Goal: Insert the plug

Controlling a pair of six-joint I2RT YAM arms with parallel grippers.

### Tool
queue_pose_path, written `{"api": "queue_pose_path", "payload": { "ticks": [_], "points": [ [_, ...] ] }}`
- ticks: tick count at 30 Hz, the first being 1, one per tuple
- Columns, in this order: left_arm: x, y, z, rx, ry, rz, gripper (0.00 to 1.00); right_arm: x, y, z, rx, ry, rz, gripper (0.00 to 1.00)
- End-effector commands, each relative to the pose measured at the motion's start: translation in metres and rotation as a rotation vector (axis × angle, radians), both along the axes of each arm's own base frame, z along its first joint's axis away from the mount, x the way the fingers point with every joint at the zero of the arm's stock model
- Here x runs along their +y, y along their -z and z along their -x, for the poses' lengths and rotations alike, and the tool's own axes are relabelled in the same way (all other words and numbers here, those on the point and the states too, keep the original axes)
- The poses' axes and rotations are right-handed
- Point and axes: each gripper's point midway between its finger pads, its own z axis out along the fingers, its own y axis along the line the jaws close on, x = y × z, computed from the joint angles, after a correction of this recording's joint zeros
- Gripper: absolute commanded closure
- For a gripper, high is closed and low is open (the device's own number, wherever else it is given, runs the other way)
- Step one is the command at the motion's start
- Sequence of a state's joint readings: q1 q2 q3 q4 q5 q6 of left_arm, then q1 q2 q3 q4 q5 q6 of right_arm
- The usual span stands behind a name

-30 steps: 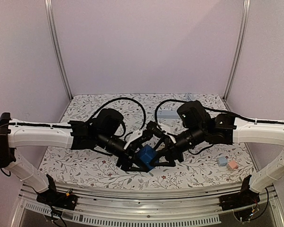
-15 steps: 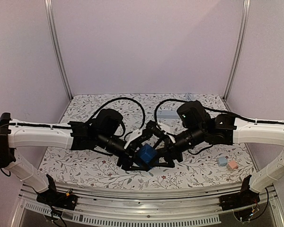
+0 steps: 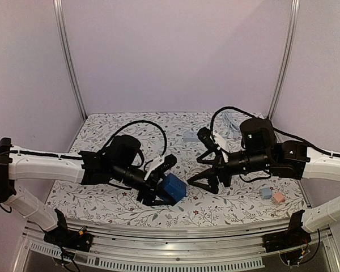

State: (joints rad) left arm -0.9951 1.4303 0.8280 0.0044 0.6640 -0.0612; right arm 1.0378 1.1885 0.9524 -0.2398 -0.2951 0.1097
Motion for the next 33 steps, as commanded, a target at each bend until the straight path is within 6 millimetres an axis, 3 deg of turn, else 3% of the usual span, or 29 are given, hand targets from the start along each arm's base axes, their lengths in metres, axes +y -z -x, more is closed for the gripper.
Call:
{"api": "queue_pose_path", "payload": {
  "ticks": [1,7,9,13,17,27,33],
  "points": [
    [0.003,-0.016,-0.027,-0.006,-0.132,0.057,1.0,-0.024,-0.019,-0.036,-0.071,0.241,-0.074,0.01],
    [0.023,0.011,-0.087,-0.004,-0.476,-0.097,1.0,-0.072,-0.054,-0.092,-0.148,0.673,-0.24,0.01],
    [0.031,0.024,-0.096,0.011,-0.546,-0.18,1.0,-0.079,-0.054,-0.102,-0.135,0.76,-0.246,0.01],
    [0.043,0.032,-0.111,0.01,-0.663,-0.259,1.0,-0.088,-0.046,-0.118,-0.138,0.879,-0.238,0.01],
    [0.068,0.039,-0.132,-0.019,-0.842,-0.373,1.0,-0.083,-0.036,-0.123,-0.126,0.892,-0.218,0.01],
    [0.095,0.041,-0.142,-0.021,-0.993,-0.502,1.0,-0.081,0.005,-0.126,-0.066,0.924,-0.171,0.01],
    [0.11,0.037,-0.145,-0.044,-1.056,-0.574,1.0,-0.096,0.003,-0.128,-0.068,0.987,-0.183,0.01]
  ]
}}
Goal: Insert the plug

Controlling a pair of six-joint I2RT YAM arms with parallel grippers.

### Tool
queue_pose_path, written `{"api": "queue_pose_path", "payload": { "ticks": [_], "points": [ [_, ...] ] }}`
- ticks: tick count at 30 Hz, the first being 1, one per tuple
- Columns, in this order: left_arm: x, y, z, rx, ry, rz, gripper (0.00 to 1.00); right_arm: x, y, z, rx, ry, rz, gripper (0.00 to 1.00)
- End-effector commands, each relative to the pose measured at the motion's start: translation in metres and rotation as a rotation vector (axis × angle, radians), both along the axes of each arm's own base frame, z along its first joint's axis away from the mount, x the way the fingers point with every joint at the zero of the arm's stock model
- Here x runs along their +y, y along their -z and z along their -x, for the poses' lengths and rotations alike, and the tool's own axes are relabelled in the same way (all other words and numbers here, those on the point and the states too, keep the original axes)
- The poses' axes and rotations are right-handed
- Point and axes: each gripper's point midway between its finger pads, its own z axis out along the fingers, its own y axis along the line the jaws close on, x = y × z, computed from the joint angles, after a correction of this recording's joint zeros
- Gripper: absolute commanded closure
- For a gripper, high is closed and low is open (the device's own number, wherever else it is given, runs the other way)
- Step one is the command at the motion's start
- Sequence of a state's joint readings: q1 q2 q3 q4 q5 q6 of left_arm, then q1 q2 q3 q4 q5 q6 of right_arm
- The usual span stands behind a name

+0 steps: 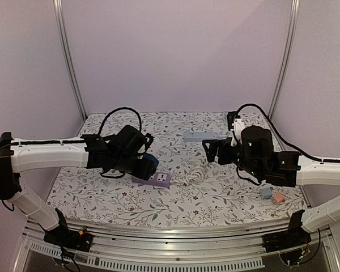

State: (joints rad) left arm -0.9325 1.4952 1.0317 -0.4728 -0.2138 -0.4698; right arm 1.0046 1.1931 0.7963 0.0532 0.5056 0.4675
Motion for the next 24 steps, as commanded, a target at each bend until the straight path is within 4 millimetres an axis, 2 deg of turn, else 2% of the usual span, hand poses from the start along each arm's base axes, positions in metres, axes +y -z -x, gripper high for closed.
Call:
{"api": "queue_pose_path", "payload": {
  "ticks": [1,4,6,15,20,24],
  "points": [
    [0.018,-0.003,-0.009,-0.008,-0.084,-0.091,1.0,-0.019,-0.003,-0.005,-0.003,0.095,-0.051,0.01],
    [0.024,0.001,-0.011,-0.001,-0.099,-0.152,1.0,-0.022,0.005,-0.003,0.046,0.128,-0.135,0.01],
    [0.024,0.003,-0.011,0.008,-0.101,-0.162,1.0,-0.015,0.01,-0.001,0.09,0.113,-0.176,0.01],
    [0.0,0.009,-0.014,0.128,-0.02,-0.182,1.0,-0.014,0.044,-0.009,0.262,0.263,-0.15,0.01],
    [-0.001,0.017,-0.023,0.195,-0.053,-0.18,1.0,-0.007,0.044,-0.007,0.285,0.229,-0.148,0.01],
    [0.004,0.026,-0.027,0.259,-0.089,-0.168,1.0,-0.01,0.042,-0.004,0.286,0.224,-0.149,0.01]
  ]
}}
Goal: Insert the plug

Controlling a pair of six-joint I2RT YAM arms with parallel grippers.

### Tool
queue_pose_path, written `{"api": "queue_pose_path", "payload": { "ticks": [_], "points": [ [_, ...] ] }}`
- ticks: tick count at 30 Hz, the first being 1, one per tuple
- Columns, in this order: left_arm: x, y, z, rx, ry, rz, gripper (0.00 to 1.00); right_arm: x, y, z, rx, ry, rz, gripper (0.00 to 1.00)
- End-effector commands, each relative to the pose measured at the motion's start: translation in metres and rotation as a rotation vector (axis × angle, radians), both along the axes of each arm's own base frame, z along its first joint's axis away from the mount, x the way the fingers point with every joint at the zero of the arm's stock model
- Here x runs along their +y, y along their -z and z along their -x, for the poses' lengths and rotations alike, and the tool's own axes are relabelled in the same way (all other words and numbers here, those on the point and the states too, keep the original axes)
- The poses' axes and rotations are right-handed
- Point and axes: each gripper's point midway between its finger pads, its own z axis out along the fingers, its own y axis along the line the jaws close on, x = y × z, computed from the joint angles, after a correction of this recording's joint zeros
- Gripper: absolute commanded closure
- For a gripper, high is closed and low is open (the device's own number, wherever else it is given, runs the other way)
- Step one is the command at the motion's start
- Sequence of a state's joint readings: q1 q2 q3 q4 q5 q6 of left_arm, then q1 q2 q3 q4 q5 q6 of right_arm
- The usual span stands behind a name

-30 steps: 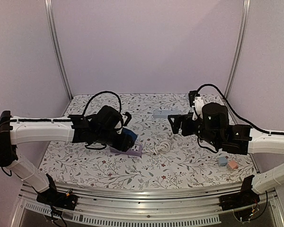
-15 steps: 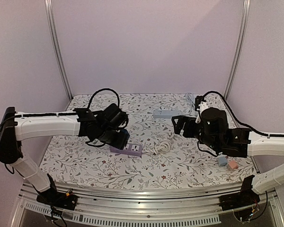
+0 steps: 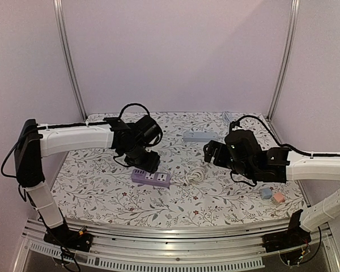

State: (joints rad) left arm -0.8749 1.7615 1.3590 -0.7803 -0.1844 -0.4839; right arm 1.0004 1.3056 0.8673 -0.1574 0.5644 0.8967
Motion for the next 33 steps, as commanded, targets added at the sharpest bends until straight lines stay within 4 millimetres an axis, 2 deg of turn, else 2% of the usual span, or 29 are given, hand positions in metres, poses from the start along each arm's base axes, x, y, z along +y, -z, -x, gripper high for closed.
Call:
{"api": "queue_pose_path", "payload": {
  "ticks": [1,7,20,33],
  "points": [
    [0.01,0.01,-0.001,0.09,-0.045,-0.008,1.0,-0.003,-0.007,0.003,0.011,0.004,-0.015,0.01],
    [0.013,0.02,0.005,0.126,-0.051,-0.023,1.0,-0.01,-0.012,0.006,-0.007,0.012,-0.033,0.01],
    [0.018,0.037,0.011,0.143,-0.046,-0.042,1.0,-0.008,-0.008,0.005,-0.004,0.002,-0.012,0.01],
    [0.01,0.04,0.013,0.138,-0.03,-0.028,1.0,-0.006,-0.006,0.004,-0.007,-0.006,-0.001,0.01]
  ]
}}
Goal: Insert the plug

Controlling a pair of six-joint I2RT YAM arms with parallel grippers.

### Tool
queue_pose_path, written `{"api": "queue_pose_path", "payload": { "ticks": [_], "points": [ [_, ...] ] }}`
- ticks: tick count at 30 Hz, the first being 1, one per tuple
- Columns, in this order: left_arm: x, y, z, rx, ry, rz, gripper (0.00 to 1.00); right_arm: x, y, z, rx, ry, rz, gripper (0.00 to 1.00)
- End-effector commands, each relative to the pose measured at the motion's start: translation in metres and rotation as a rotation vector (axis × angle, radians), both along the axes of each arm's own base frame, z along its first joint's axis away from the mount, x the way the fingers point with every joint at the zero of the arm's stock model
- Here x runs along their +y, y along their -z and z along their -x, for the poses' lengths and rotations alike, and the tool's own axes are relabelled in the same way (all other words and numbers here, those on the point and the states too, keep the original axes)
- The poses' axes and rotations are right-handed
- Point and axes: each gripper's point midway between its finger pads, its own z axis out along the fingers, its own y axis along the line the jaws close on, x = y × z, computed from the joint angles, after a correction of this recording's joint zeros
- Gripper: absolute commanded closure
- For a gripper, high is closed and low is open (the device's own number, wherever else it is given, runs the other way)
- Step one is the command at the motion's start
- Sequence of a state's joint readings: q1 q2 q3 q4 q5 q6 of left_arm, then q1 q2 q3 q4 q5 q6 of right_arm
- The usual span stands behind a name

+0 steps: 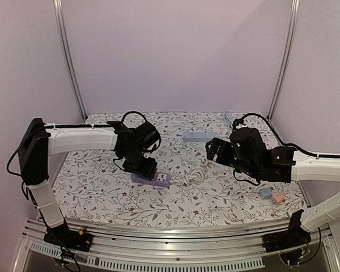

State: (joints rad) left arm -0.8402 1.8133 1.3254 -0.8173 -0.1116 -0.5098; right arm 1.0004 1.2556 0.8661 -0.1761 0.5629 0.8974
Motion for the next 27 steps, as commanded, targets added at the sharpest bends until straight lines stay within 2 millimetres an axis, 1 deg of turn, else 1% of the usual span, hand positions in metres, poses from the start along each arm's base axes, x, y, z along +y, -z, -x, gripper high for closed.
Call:
{"api": "queue_pose_path", "payload": {
  "ticks": [1,7,16,27],
  "points": [
    [-0.006,0.0051,0.0015,0.003,0.006,0.011,1.0,-0.0004,0.0074,0.0003,0.009,-0.006,0.025,0.01],
    [-0.0111,0.0044,0.0008,-0.001,0.013,0.016,1.0,-0.0003,0.0075,0.0,0.007,-0.006,0.028,0.01],
    [-0.0099,0.0109,0.0005,-0.002,0.012,-0.005,1.0,-0.0025,0.0057,0.0002,0.0,-0.002,0.028,0.01],
    [-0.0159,0.0114,0.0032,-0.004,0.02,0.0,1.0,-0.0025,0.0054,-0.0003,-0.002,-0.001,0.029,0.01]
  ]
}}
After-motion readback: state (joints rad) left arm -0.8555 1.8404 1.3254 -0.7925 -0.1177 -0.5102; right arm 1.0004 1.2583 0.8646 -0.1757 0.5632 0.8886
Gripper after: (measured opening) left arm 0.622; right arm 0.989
